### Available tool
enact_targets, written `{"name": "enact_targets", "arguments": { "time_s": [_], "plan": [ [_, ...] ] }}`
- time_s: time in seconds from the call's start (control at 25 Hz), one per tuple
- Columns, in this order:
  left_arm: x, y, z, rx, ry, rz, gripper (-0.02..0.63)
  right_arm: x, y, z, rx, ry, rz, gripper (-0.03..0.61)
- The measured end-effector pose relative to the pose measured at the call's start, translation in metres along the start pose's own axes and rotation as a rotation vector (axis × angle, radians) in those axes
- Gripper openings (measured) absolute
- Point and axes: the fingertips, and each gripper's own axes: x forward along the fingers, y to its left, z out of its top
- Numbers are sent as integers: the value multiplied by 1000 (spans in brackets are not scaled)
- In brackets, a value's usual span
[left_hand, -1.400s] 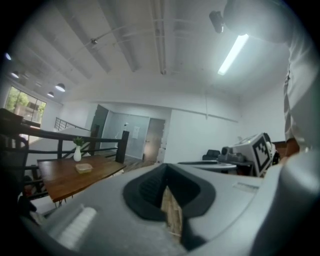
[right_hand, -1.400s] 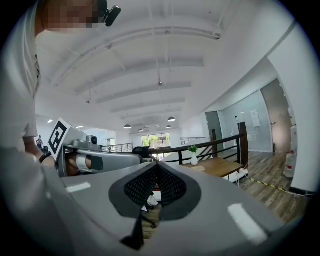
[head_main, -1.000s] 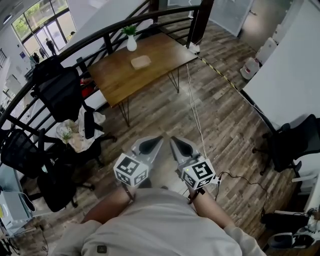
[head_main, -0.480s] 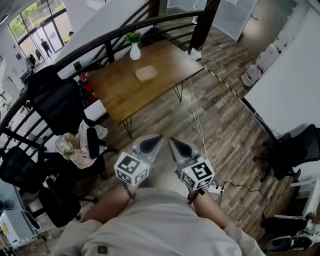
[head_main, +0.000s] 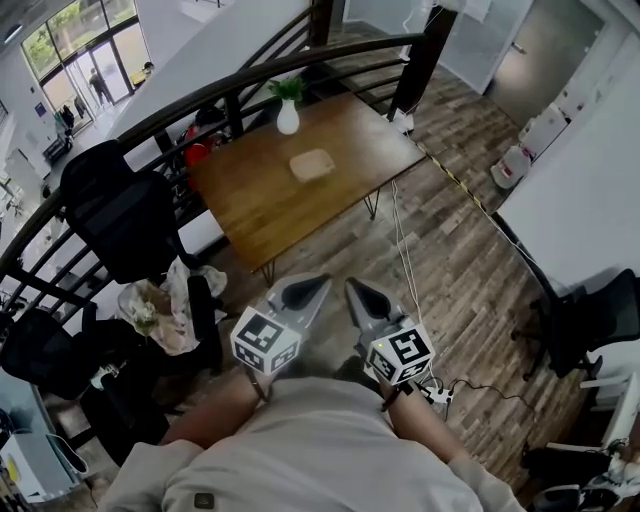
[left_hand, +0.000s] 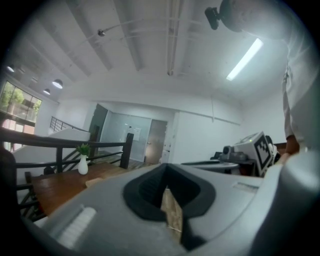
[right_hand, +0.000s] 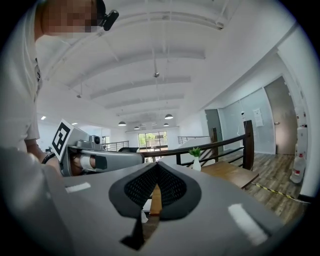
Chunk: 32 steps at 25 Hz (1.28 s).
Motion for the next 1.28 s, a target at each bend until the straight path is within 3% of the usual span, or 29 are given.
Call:
{"name": "enact_targets", "arguments": {
  "time_s": [0.64, 1.28],
  "plan": [
    [30, 70, 0, -43, 28, 140, 3, 72, -55, 6, 51, 1, 103, 6],
    [246, 109, 13, -44, 19, 143, 3, 94, -277, 35, 53, -22, 112, 6]
  ]
}}
